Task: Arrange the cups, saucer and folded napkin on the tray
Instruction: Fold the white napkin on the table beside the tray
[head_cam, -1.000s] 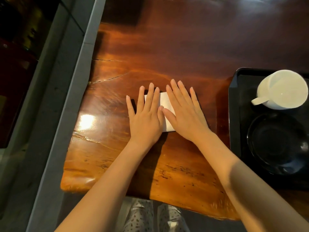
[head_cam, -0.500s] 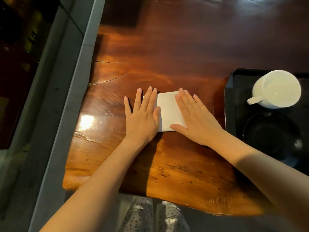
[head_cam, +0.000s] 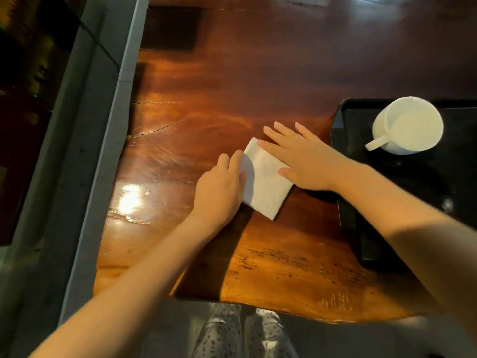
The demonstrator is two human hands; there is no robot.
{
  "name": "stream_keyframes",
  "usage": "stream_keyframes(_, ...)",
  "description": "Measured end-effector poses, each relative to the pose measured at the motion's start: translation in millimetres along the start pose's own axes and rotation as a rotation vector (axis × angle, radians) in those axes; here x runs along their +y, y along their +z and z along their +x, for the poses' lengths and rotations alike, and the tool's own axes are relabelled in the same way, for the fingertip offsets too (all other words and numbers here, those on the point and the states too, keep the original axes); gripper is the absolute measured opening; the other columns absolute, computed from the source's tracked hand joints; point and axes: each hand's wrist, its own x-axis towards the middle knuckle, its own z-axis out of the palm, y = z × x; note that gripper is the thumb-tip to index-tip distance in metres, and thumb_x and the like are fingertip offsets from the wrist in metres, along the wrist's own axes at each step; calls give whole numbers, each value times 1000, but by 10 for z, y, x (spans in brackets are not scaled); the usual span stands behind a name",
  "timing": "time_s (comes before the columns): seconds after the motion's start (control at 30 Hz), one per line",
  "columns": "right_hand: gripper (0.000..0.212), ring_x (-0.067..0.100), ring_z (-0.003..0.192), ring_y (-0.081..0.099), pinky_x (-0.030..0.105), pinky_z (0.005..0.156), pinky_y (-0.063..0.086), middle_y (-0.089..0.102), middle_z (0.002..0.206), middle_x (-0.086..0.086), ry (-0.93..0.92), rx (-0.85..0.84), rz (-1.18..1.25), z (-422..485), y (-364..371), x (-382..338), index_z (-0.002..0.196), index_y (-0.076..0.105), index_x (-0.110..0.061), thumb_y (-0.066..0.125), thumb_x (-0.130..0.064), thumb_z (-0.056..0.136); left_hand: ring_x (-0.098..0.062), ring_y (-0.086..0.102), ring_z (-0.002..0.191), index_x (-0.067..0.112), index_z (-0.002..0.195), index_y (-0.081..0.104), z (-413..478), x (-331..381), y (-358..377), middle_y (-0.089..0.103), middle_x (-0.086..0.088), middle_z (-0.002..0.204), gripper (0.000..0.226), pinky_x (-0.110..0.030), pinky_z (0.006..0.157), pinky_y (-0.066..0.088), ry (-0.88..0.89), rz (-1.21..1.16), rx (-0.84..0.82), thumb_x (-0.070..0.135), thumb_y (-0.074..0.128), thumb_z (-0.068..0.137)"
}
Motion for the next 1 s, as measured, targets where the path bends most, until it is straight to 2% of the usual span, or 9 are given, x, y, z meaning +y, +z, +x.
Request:
stream_keyframes(0.07, 64, 22, 148, -6, 41, 118, -1, -3, 161, 4, 195, 126, 73, -45, 67, -317, 150, 5, -19, 40, -19, 96, -28, 64, 69, 10, 124, 46, -138, 161, 1, 61, -9, 99, 32, -38, 52, 53, -132, -59, 22, 25, 44, 96)
stream_keyframes(0.17, 56, 23, 148, -4, 41, 117, -4, 0, 160, 7, 414, 220, 294, -89, 279, -809, 150, 6, -13, 26, -27, 99, -28, 64, 85, 10, 124, 50, -195, 289, 38, 65, -9, 100, 34, -37, 64, 49, -200, -34, 126, 21, 47, 92)
stream_keyframes(0.23, 57, 25, 148, 4, 42, 116, -3, 9, 160, 10, 426, 249, 255, -59, 427, -918, 150, 9, -11, 15, -31, 97, -26, 58, 112, 16, 136, 44, -129, 226, 111, 60, -7, 124, 45, -38, 84, 47, -131, 44, 172, 24, 43, 92)
stream_keyframes(0.3, 58, 26, 146, 13, 42, 115, 3, 18, 158, 11, 421, 276, 182, -18, 493, -882, 149, 16, -10, 12, -34, 96, -25, 37, 139, 23, 144, 35, -58, 117, 160, 42, -4, 149, 49, -47, 109, 30, -48, 56, 82, 29, 31, 95)
stream_keyframes(0.33, 58, 26, 146, 16, 42, 116, 5, 20, 157, 11, 404, 282, 162, -13, 511, -862, 148, 17, -10, 13, -36, 97, -24, 27, 144, 25, 145, 32, -35, 70, 173, 34, -1, 154, 51, -51, 115, 20, -27, 47, 38, 30, 26, 95)
stream_keyframes(0.4, 60, 24, 146, 15, 41, 116, 7, 19, 158, 10, 359, 286, 129, -28, 556, -816, 149, 16, -12, 18, -42, 97, -23, 17, 147, 27, 147, 28, -16, 20, 191, 26, 1, 157, 53, -57, 117, 10, -14, 55, -6, 32, 21, 95)
stream_keyframes(0.47, 64, 24, 146, 13, 41, 117, 9, 16, 158, 10, 353, 281, 115, -74, 586, -789, 149, 14, -12, 18, -47, 96, -23, 14, 148, 27, 148, 25, -26, 3, 199, 23, 2, 158, 52, -59, 116, 10, -21, 85, -16, 32, 20, 96)
stream_keyframes(0.9, 68, 25, 145, 14, 40, 116, 12, 16, 158, 12, 582, 274, 206, -423, 705, -836, 149, 12, -9, 13, -50, 95, -23, 15, 147, 25, 149, 20, 2, 22, 154, 22, 1, 158, 54, -58, 115, 8, -23, 125, -94, 36, 13, 97)
stream_keyframes(1.0, 71, 25, 145, 13, 39, 116, 10, 15, 158, 13, 585, 263, 214, -491, 741, -839, 149, 10, -8, 10, -51, 93, -24, 22, 146, 20, 149, 21, 19, 2, 103, 29, -3, 156, 52, -55, 116, 10, -10, 151, -73, 37, 24, 99)
